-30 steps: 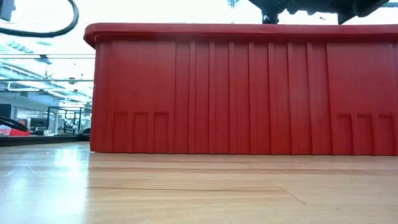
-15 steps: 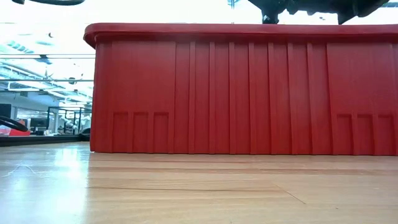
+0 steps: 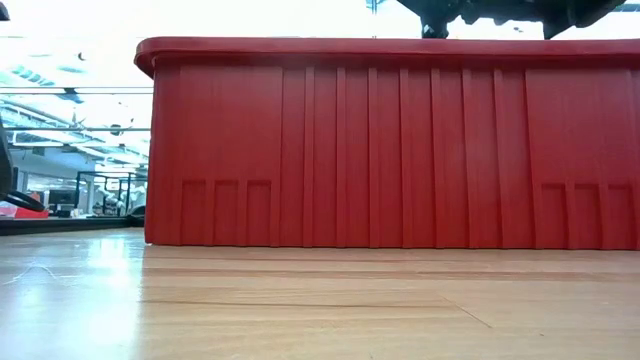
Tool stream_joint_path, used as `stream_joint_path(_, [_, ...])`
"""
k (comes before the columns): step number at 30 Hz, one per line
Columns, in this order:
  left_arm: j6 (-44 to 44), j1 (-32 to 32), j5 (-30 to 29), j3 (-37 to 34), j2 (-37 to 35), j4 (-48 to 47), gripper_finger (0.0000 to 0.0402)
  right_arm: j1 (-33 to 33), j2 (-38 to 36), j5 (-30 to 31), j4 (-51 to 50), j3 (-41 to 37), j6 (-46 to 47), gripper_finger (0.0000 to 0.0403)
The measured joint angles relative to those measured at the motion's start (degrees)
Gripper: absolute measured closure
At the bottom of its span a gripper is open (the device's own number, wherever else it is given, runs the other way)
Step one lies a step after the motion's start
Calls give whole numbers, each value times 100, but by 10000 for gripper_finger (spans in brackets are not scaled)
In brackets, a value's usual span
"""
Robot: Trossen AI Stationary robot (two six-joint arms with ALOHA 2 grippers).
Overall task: Pick and place slides into bin
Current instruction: Put the black slide into the red basket
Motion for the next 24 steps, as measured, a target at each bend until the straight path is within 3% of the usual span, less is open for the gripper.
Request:
stream_joint_path(6, [123, 0, -505, 701, 2, -611, 400, 2, 0, 171, -11, 0, -2, 261])
stream_joint_path(15, [1366, 65, -1939, 1979, 3, -825, 401, 2, 0, 288, -50, 0, -2, 261])
stream_joint_path(24, [2517, 423, -2226, 2715, 9, -841, 401, 2, 0, 282, -79, 0, -2, 261])
